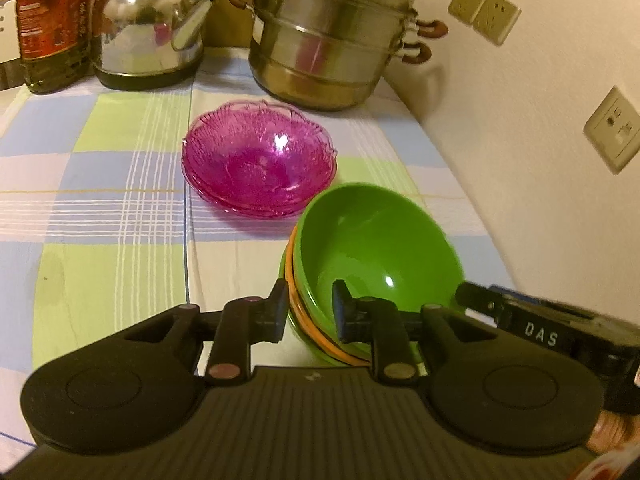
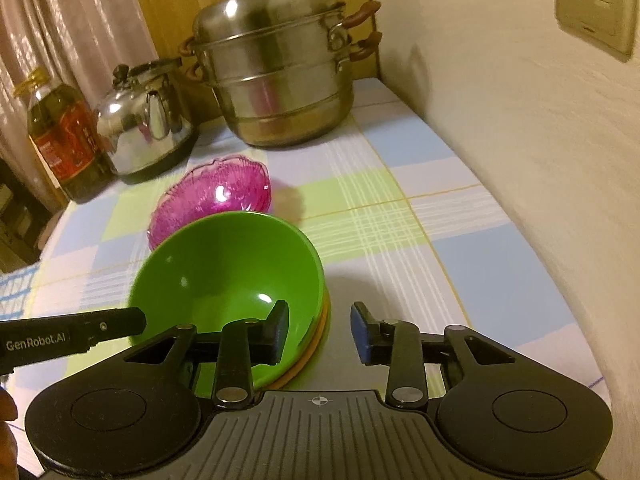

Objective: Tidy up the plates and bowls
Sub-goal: 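Lower the small green bowl into the orange bowl and open both grippers, then move both grippers toward the rim of the nested bowl stack, then close both grippers on the rim of the bowl stack, then carry the bowl stack with both grippers over the pink dish stack, then lower the bowl stack onto the pink dishes and open both grippers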

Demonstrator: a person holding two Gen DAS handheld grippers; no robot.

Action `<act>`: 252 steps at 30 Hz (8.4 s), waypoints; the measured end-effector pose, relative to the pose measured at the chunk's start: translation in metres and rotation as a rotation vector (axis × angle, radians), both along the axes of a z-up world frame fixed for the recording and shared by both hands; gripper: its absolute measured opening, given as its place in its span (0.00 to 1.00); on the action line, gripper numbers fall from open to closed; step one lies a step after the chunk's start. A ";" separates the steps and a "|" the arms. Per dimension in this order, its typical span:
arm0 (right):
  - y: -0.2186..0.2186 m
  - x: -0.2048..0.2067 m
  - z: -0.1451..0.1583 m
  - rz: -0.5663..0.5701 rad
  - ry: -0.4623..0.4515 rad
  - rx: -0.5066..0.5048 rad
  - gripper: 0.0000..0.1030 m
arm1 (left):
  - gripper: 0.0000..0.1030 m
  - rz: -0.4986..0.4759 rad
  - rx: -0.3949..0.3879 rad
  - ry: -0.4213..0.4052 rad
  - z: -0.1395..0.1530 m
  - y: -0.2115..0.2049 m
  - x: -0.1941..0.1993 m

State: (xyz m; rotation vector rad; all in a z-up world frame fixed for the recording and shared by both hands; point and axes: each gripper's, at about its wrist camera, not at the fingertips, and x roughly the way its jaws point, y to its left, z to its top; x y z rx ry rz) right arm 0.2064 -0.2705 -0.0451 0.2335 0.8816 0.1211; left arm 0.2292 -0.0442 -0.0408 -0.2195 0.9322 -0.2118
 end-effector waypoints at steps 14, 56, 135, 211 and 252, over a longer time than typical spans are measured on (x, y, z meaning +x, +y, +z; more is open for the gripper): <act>-0.002 -0.058 0.019 -0.019 0.000 0.041 0.50 | 0.51 0.030 0.019 -0.045 0.017 0.010 -0.068; -0.008 -0.064 0.018 -0.036 0.053 0.097 0.51 | 0.58 0.112 -0.047 -0.013 0.014 0.017 -0.063; 0.011 0.002 -0.030 -0.008 0.250 0.209 0.30 | 0.32 0.146 -0.197 0.192 -0.040 0.035 -0.022; 0.070 0.229 -0.040 0.063 0.215 0.210 0.30 | 0.32 0.201 -0.136 0.162 -0.038 0.071 0.189; 0.059 0.161 0.015 0.097 0.045 0.241 0.52 | 0.59 0.251 -0.092 0.002 0.010 0.080 0.114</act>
